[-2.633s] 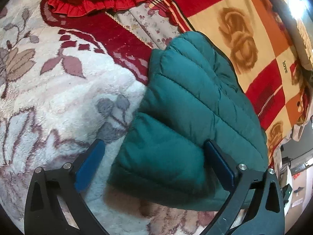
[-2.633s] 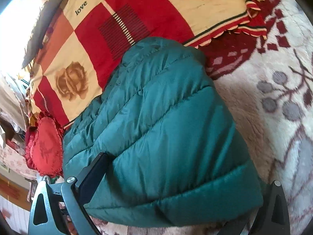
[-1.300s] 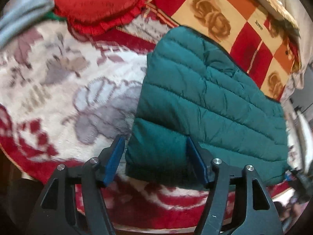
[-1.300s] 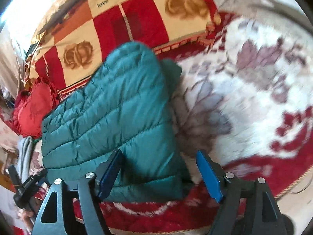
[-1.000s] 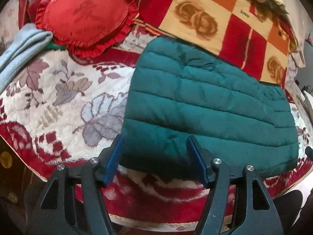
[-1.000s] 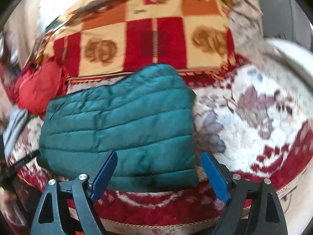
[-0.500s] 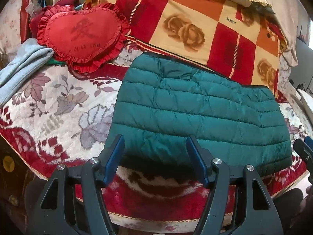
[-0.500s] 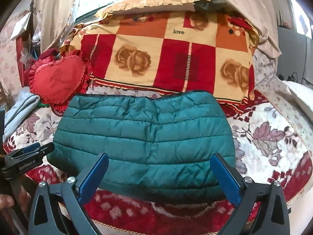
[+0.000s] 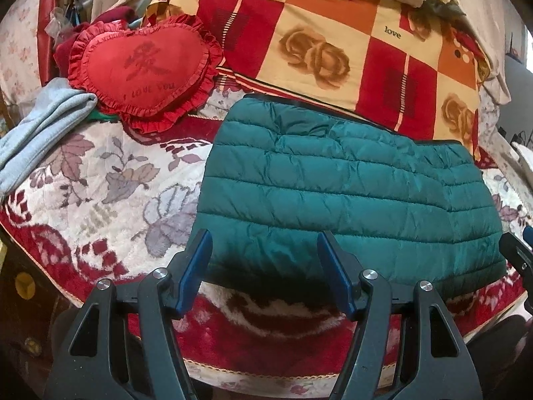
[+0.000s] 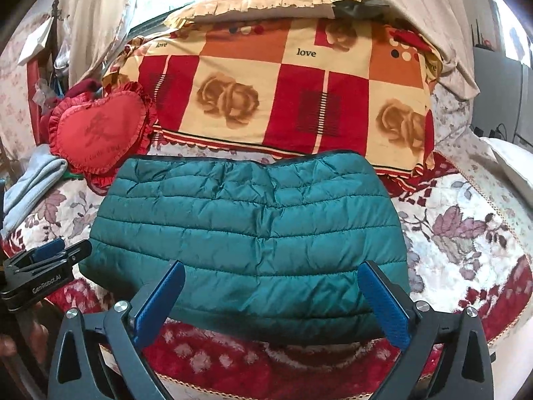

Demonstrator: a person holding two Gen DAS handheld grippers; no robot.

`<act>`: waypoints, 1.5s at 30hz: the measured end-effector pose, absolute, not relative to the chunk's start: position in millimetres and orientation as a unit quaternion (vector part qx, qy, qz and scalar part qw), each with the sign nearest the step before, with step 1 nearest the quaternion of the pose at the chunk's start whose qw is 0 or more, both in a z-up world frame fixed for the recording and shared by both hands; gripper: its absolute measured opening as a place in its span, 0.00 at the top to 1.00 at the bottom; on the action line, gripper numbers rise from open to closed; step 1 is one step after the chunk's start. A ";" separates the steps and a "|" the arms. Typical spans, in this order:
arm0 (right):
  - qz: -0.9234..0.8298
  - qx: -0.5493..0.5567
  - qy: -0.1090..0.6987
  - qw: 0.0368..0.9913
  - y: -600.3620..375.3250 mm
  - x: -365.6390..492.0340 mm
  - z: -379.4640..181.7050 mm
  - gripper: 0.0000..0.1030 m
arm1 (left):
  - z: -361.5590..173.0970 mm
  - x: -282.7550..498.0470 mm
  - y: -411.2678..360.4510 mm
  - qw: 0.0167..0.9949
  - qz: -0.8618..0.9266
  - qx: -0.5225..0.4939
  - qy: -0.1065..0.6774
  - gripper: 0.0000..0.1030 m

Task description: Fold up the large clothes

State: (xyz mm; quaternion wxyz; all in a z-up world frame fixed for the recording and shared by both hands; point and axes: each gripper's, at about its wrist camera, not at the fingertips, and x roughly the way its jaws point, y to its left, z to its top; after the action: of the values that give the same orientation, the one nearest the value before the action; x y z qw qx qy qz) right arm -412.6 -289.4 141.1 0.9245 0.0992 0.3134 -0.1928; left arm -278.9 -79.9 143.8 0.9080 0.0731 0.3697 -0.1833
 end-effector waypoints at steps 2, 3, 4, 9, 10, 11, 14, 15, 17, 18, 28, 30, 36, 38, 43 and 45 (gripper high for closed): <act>-0.192 0.102 0.316 0.924 -289.4 -412.1 139.7 0.00 | 144.4 -281.7 -83.2 0.910 -0.180 0.086 0.364 0.36; -0.192 0.104 0.316 0.923 -289.7 -412.1 139.1 0.00 | 144.8 -283.5 -84.9 0.911 -0.179 0.091 0.360 0.36; -0.191 0.106 0.317 0.923 -289.9 -412.2 138.5 0.00 | 145.2 -285.1 -86.6 0.912 -0.176 0.098 0.357 0.36; -0.188 0.114 0.318 0.922 -291.6 -413.5 136.9 0.00 | 146.2 -286.5 -89.2 0.913 -0.174 0.111 0.353 0.36; -0.189 0.115 0.317 0.922 -291.8 -413.5 137.0 0.00 | 146.8 -286.9 -89.0 0.913 -0.177 0.109 0.351 0.36; -0.189 0.114 0.317 0.923 -291.9 -413.6 137.2 0.00 | 147.5 -287.1 -88.4 0.914 -0.178 0.107 0.349 0.36; -0.190 0.115 0.315 0.923 -292.3 -413.1 137.2 0.00 | 149.9 -287.6 -88.4 0.916 -0.178 0.106 0.343 0.36; -0.190 0.118 0.314 0.923 -292.5 -412.8 137.0 0.00 | 150.3 -287.7 -88.6 0.916 -0.177 0.108 0.343 0.36; -0.189 0.121 0.314 0.922 -292.8 -413.1 136.8 0.00 | 150.8 -287.4 -89.1 0.916 -0.178 0.107 0.342 0.36; -0.189 0.124 0.315 0.922 -292.4 -412.9 136.5 0.00 | 150.7 -287.1 -89.2 0.916 -0.177 0.106 0.343 0.36; -0.183 0.127 0.311 0.924 -288.9 -413.9 136.2 0.00 | 152.0 -285.8 -89.4 0.916 -0.182 0.097 0.344 0.36; -0.182 0.125 0.312 0.924 -287.1 -413.7 136.0 0.00 | 153.0 -287.1 -90.1 0.917 -0.184 0.098 0.341 0.36; -0.181 0.125 0.312 0.924 -286.3 -413.3 135.6 0.00 | 154.2 -288.2 -91.1 0.916 -0.189 0.095 0.342 0.36; -0.181 0.125 0.313 0.924 -286.1 -413.1 135.2 0.00 | 154.2 -288.6 -91.5 0.916 -0.189 0.094 0.342 0.36; -0.180 0.126 0.313 0.924 -285.7 -413.6 134.8 0.00 | 154.0 -288.5 -91.7 0.915 -0.189 0.093 0.344 0.36; -0.180 0.125 0.312 0.924 -285.8 -413.5 134.8 0.00 | 154.1 -288.2 -91.0 0.915 -0.189 0.094 0.344 0.36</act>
State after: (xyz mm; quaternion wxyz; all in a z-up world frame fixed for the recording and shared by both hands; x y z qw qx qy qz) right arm -413.5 -285.8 134.8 0.9243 0.1247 0.3124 -0.1804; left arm -288.2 -91.0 154.1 0.9149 0.0937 0.3439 -0.1894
